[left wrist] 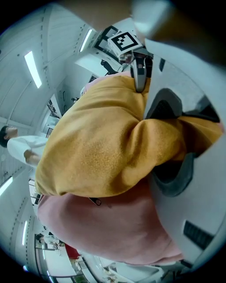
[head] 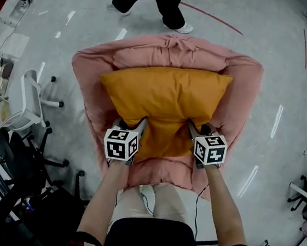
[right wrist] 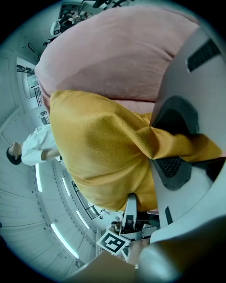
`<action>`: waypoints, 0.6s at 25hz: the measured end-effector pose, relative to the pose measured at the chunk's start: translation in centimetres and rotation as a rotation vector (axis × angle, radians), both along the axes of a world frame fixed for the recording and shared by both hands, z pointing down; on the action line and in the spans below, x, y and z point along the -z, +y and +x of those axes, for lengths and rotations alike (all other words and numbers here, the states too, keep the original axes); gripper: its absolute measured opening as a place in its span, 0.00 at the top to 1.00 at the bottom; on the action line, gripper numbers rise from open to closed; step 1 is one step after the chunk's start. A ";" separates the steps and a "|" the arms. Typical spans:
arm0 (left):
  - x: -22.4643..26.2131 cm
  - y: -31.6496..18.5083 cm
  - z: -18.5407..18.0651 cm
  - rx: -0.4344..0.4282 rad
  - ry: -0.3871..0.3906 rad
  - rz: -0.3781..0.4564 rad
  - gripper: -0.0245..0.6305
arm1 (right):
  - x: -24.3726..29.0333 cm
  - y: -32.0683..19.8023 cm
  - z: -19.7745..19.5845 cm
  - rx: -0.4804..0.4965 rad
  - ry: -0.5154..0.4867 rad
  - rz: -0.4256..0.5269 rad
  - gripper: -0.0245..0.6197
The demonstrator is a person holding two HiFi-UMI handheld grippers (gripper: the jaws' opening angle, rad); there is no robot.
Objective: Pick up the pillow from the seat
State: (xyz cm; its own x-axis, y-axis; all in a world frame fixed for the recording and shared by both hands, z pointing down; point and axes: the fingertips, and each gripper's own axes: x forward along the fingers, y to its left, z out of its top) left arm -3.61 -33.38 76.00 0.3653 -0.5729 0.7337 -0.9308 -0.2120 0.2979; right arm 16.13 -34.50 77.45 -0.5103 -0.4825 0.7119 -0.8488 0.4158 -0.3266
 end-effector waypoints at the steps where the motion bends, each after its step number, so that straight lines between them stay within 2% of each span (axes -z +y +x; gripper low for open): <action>1: 0.1 0.0 0.1 0.001 -0.001 0.001 0.63 | 0.0 0.0 0.1 -0.001 -0.003 0.000 0.78; 15: 4.6 2.8 0.8 -0.022 0.009 0.058 0.63 | 4.0 2.3 0.7 0.011 -0.013 0.049 0.78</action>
